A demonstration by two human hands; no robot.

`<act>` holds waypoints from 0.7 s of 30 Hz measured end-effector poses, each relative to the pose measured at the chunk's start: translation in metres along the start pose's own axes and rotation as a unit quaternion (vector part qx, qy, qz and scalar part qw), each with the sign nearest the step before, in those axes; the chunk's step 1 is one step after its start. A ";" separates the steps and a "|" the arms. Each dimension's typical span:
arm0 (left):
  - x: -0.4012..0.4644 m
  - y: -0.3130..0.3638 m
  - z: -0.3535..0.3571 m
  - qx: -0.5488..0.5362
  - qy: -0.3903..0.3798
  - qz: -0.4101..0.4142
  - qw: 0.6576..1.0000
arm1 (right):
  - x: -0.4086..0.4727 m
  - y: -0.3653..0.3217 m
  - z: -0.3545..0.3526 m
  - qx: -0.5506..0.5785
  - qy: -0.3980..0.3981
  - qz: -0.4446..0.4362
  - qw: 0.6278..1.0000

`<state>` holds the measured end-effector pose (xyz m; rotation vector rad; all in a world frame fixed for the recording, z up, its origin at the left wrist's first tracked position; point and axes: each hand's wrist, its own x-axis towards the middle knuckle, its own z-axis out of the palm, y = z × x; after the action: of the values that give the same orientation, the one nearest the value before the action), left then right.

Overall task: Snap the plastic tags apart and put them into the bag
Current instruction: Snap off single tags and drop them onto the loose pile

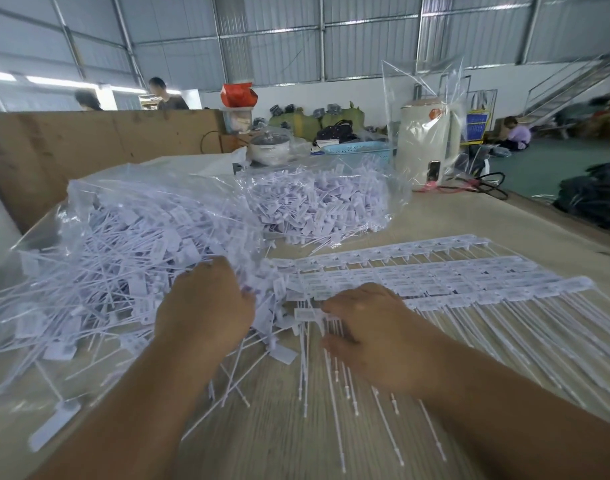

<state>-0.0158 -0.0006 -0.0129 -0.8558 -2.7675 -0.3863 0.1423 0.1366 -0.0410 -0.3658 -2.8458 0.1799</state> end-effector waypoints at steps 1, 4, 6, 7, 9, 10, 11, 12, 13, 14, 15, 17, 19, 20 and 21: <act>0.000 0.002 0.002 0.028 0.013 0.015 0.999 | 0.000 -0.001 0.000 -0.002 0.005 -0.004 1.000; -0.004 0.012 0.009 -0.008 0.051 0.132 0.990 | 0.000 -0.001 -0.001 -0.003 0.014 -0.015 1.000; -0.009 0.019 0.017 -0.078 -0.005 0.254 0.964 | 0.002 -0.001 -0.002 -0.006 0.013 -0.021 1.000; -0.010 0.022 0.023 -0.087 -0.048 0.301 0.948 | 0.003 -0.001 -0.002 -0.005 0.014 -0.022 1.000; -0.009 0.023 0.035 -0.053 -0.102 0.350 0.930 | 0.002 -0.002 -0.003 -0.009 0.017 -0.020 1.000; -0.006 0.022 0.039 -0.039 -0.113 0.350 0.929 | 0.002 -0.002 -0.003 -0.012 0.022 -0.016 1.000; -0.003 0.021 0.041 -0.040 -0.117 0.341 0.932 | 0.001 -0.001 -0.004 -0.015 0.028 -0.012 0.999; -0.001 0.019 0.041 -0.054 -0.114 0.331 0.935 | 0.001 -0.001 -0.005 -0.018 0.036 -0.009 0.999; 0.000 0.017 0.042 -0.071 -0.108 0.325 0.937 | 0.001 -0.001 -0.007 -0.021 0.045 -0.008 0.999; 0.000 0.015 0.041 -0.082 -0.104 0.323 0.937 | 0.001 -0.001 -0.009 -0.025 0.054 -0.009 0.998; 0.000 0.014 0.039 -0.091 -0.108 0.322 0.936 | 0.001 -0.001 -0.011 -0.029 0.062 -0.012 0.998; -0.003 0.016 0.033 -0.132 -0.118 0.325 0.929 | -0.001 -0.001 -0.017 -0.030 0.081 -0.024 0.996; -0.008 0.020 0.025 -0.254 -0.116 0.303 0.911 | -0.004 -0.001 -0.023 -0.016 0.096 -0.039 0.995; -0.011 0.022 0.020 -0.322 -0.112 0.274 0.899 | -0.005 -0.001 -0.026 -0.004 0.100 -0.048 0.994; -0.013 0.023 0.016 -0.373 -0.112 0.243 0.888 | -0.006 -0.001 -0.029 0.008 0.101 -0.057 0.993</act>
<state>0.0060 0.0154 -0.0274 -1.8058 -2.4215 -1.3591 0.1554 0.1369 -0.0145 -0.2042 -2.6547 0.1338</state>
